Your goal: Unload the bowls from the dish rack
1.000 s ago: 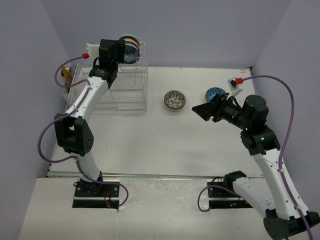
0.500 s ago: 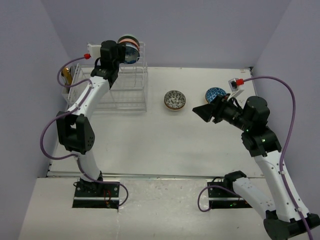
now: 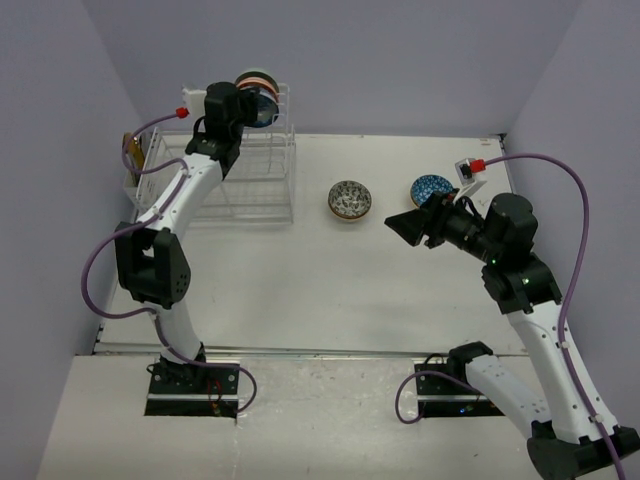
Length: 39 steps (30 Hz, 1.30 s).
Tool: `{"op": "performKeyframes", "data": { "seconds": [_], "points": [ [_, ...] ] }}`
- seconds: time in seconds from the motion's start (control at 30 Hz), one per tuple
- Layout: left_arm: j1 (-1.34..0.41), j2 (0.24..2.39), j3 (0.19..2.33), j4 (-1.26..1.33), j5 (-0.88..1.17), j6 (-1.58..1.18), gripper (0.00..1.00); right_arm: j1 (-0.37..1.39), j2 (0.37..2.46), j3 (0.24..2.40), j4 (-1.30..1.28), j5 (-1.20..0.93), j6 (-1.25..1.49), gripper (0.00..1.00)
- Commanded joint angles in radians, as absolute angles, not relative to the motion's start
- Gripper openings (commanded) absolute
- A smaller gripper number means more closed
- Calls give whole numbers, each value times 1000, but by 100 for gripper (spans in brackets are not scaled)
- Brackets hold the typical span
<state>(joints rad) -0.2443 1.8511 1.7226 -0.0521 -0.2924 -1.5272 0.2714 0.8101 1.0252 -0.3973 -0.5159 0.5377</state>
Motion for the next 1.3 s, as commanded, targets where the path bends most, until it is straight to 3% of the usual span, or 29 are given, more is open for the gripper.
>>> {"op": "performKeyframes", "data": {
  "seconds": [0.0,0.27,1.27],
  "points": [
    [-219,1829,1697,40,-327,-1509,0,265,799,1029,-380,-512,520,60],
    [-219,1795,1641,265,-262,-1470,0,265,810,1032,-379,-515,520,60],
    [-229,1595,1474,383,-207,-1437,0,265,834,1069,-382,-520,522,60]
  ]
}}
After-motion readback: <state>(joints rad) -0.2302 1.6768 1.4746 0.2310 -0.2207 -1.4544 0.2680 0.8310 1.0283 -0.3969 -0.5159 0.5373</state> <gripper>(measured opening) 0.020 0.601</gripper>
